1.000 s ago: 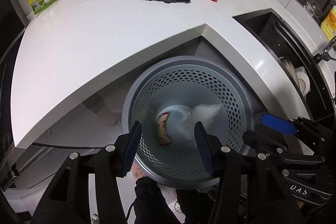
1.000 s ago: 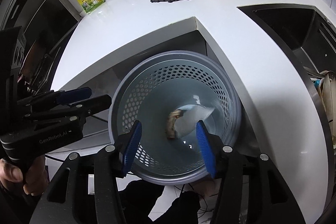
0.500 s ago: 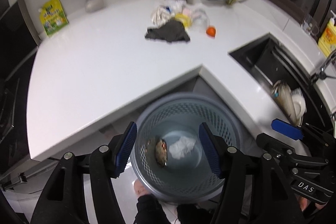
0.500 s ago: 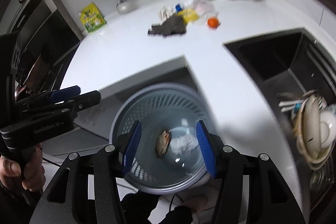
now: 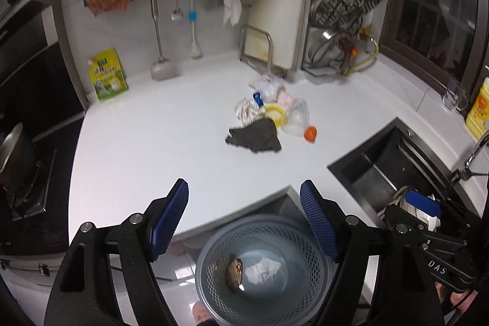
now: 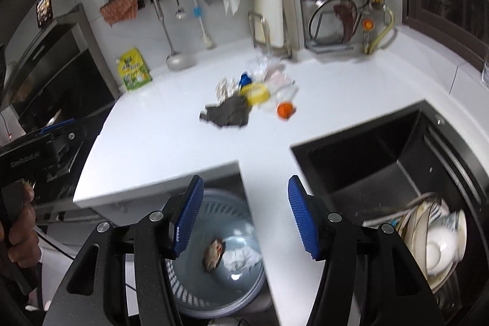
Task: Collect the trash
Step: 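Move both tools back toward the remaining trash on the counter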
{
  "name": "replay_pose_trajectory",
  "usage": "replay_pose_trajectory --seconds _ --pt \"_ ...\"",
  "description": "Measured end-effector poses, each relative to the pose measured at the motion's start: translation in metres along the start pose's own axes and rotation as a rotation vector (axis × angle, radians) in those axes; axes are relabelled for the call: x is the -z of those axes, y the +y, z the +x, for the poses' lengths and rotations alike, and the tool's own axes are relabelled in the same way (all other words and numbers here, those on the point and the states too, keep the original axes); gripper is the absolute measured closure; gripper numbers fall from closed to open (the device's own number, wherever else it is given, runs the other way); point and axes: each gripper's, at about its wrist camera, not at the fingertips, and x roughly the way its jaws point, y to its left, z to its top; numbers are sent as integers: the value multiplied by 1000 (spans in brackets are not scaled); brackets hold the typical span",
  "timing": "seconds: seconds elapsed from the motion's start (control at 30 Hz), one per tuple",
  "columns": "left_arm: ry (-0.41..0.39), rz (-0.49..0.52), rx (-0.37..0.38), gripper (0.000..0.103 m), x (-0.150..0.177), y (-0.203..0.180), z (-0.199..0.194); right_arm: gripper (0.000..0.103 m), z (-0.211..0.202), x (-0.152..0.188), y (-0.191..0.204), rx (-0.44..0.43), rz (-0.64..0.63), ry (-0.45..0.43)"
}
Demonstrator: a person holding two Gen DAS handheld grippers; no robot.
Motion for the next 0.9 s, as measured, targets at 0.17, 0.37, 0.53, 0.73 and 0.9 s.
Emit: replay_pose_trajectory --seconds 0.17,0.37,0.53,0.73,0.9 --pt "-84 19 1 27 -41 1 -5 47 -10 -48 -11 15 -10 -98" --pt "-188 32 23 17 -91 6 9 38 -28 -107 -14 67 -16 -259" --pt "-133 50 51 17 -97 12 60 36 16 -120 -16 111 -2 -244" --pt "-37 78 47 17 -82 19 132 36 99 -102 -24 140 29 -138" --pt "30 89 50 17 -66 21 188 36 158 -85 -42 152 77 -51"
